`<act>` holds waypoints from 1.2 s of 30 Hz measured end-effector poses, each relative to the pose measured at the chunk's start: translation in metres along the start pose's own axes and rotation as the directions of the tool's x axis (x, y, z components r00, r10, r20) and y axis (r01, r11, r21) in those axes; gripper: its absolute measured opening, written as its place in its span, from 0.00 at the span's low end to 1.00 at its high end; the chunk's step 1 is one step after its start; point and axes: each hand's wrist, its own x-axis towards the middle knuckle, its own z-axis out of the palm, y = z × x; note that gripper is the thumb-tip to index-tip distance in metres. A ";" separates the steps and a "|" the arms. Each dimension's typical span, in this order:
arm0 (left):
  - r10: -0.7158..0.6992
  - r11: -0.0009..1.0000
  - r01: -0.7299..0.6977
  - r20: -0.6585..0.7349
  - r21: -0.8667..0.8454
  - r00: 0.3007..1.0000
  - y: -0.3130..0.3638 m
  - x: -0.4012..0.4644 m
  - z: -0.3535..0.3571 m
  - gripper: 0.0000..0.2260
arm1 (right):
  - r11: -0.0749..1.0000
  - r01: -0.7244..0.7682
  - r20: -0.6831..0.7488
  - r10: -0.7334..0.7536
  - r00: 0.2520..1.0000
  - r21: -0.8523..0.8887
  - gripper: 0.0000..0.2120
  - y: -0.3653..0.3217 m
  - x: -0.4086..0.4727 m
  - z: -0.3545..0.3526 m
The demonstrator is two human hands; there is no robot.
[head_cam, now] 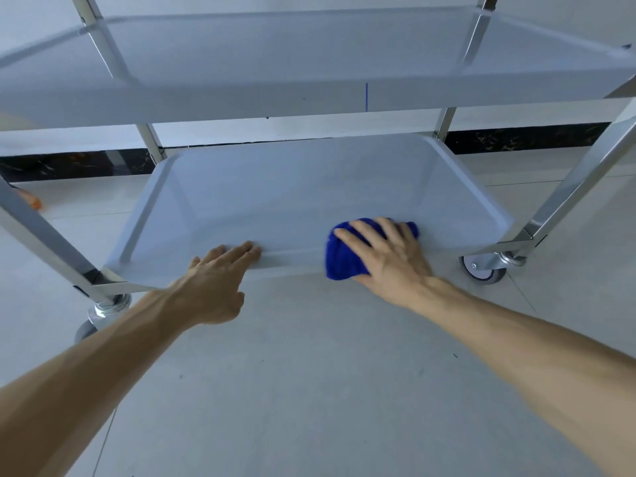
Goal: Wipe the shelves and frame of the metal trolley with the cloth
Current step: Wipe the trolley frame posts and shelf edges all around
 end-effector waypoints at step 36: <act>0.165 0.982 -0.139 -0.221 0.129 0.961 0.083 0.028 0.010 0.28 | 0.996 0.075 0.057 -0.072 0.996 -0.044 0.42 0.025 -0.009 0.003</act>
